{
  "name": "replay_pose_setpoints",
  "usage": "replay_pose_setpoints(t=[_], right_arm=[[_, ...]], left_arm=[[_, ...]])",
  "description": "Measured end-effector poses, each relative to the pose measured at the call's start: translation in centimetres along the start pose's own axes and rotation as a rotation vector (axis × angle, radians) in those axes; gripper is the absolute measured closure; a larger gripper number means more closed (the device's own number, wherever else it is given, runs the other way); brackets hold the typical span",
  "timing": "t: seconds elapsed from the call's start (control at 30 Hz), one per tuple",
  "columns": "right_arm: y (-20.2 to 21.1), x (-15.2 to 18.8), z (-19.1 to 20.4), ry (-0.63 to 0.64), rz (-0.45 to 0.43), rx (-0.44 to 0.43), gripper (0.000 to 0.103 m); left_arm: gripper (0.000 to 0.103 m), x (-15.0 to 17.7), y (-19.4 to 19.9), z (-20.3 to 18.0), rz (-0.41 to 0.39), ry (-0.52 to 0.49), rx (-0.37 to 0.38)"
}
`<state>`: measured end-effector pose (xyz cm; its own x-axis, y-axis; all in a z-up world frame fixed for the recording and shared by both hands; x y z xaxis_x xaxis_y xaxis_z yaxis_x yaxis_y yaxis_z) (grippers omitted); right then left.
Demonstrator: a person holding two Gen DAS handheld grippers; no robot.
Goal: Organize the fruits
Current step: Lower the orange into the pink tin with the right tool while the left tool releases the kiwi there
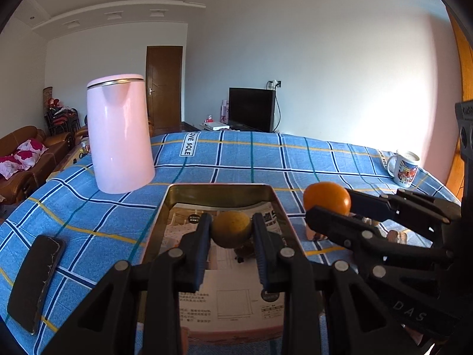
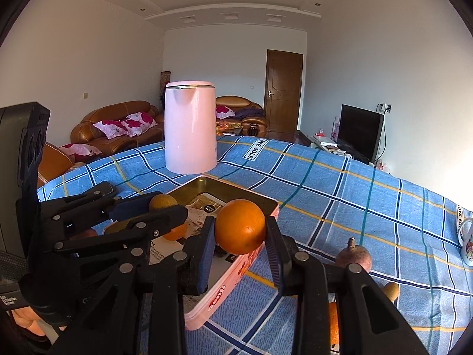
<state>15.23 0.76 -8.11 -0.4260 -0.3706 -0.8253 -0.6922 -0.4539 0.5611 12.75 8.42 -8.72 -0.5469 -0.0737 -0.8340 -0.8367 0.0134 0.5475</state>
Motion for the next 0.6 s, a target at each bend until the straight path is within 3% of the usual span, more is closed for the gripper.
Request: replay_pose_setpoints(t=[0.27,0.6], right_arm=[[-2.7,0.3,1.7,0.021,0.069,-0.028,0.068],[-4.9,1.5,3.5,0.046,0.168,-0.062,0.068]], left_arm=[[0.074,-0.8,-1.5,3.4,0.037,0.050,-0.022],[0.074,-0.2,-3.4,3.7,0.104,0.045,-0.028]])
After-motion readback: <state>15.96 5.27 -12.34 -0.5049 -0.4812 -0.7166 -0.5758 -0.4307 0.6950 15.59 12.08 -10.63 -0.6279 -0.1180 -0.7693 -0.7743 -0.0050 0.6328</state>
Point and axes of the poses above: each gripper's, at about its wrist camera, not at the fingertips, and y roughly against the way its jaws point, z to its left, x to its underside, the point moved 7 cm from there along -y, roughly the way its jaws point, and after that the axes turned 7 degrees about z, right-handed, at the moved point
